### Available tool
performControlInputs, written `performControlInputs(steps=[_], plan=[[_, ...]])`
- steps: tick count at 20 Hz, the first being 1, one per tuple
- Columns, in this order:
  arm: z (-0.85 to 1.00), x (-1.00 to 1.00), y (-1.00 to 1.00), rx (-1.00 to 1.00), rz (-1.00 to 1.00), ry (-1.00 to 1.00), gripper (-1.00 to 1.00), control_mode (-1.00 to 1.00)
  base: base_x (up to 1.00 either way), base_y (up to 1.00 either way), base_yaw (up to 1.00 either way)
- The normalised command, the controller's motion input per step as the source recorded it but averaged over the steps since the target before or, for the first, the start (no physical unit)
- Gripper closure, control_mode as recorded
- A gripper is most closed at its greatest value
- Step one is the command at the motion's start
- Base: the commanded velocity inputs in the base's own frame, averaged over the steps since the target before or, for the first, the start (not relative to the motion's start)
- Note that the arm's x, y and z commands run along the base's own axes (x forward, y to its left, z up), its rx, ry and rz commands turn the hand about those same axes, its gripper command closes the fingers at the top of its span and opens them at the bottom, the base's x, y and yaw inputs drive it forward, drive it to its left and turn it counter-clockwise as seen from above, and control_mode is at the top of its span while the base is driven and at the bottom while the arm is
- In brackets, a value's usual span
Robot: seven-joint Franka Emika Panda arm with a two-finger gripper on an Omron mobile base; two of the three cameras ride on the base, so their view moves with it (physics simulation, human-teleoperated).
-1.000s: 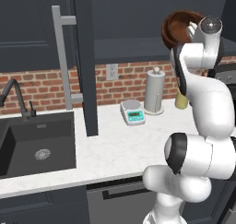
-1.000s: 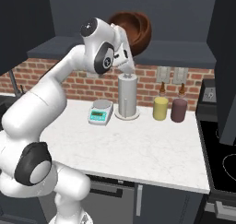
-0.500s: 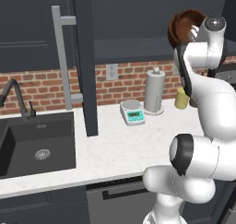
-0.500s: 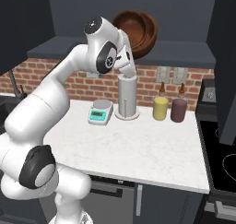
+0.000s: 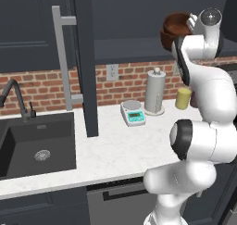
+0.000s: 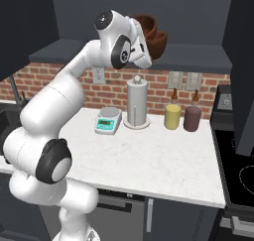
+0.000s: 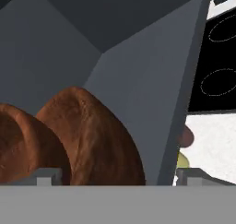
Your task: Pick up the bowls on the counter and stack them on top of one another in the open cabinet. Place the smaller bowl on top of the larger bowl.
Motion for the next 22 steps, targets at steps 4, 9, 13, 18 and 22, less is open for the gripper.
performControlInputs(steps=[4, 9, 13, 18, 22], plan=[[0.22, 0.39, 0.09, -0.08, 0.0, -0.08, -1.0, -1.0, 0.0, 0.0, 0.0], [0.08, -0.11, 0.17, -0.11, 0.0, -0.19, -1.0, -1.0, 0.0, 0.0, 0.0], [-0.07, -0.92, 0.16, -0.13, 0.05, -0.36, -1.0, -1.0, 0.0, 0.0, 0.0], [-0.25, -1.0, 0.03, -0.06, 0.08, -0.44, -1.0, -1.0, 0.0, 0.0, 0.0], [-0.49, -1.0, 0.0, 0.0, 0.04, -0.31, -1.0, -1.0, 0.0, 0.0, 0.0]])
